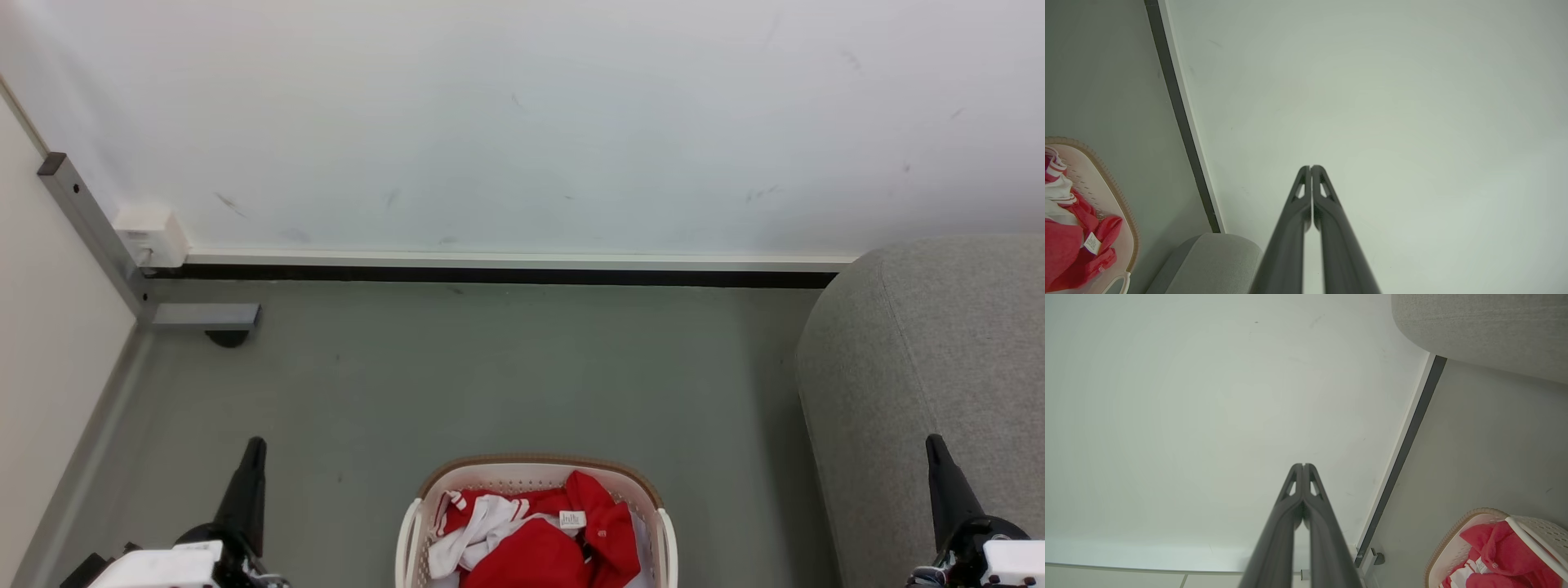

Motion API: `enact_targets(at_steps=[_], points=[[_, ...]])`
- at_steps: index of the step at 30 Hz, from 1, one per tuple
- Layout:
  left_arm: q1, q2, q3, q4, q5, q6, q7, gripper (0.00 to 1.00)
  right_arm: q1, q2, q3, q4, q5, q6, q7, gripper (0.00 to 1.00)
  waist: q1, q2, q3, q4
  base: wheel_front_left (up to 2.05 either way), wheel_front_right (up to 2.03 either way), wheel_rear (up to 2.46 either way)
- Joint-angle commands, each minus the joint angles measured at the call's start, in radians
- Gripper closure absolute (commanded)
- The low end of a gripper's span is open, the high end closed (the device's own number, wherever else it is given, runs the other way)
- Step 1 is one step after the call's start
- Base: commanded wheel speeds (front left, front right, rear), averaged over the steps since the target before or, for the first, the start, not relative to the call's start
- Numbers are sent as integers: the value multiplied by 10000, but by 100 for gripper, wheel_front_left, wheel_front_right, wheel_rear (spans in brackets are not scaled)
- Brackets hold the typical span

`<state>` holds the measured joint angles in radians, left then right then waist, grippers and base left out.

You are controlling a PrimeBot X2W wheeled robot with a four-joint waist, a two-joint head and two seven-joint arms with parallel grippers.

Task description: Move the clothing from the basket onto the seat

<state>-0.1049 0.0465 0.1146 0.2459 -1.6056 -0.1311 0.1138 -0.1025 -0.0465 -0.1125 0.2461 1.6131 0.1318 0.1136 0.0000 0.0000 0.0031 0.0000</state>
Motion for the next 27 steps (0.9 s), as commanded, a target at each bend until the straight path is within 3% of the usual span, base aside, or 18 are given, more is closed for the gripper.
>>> enact_targets(at_steps=[1, 25, 26, 27], points=[[-85, 73, 12, -36, -140, -16, 36, 100, -126, -75, -34, -52, 0, -22, 40, 100, 0, 0, 0, 0, 0, 0, 0], [-85, 72, 11, -36, -140, -16, 36, 100, -126, -75, -34, -52, 0, -22, 40, 100, 0, 0, 0, 0, 0, 0, 0], [0, 2, 0, 0, 0, 0, 0, 0, 0, 0, 0, 0, 0, 0, 0, 0, 1, 0, 0, 0, 0, 0, 0], [25, -12, 0, 52, 8, -4, -8, 0, 28, 15, 6, 46, 0, 0, -4, 0, 0, 0, 0, 0, 0, 0, 0]])
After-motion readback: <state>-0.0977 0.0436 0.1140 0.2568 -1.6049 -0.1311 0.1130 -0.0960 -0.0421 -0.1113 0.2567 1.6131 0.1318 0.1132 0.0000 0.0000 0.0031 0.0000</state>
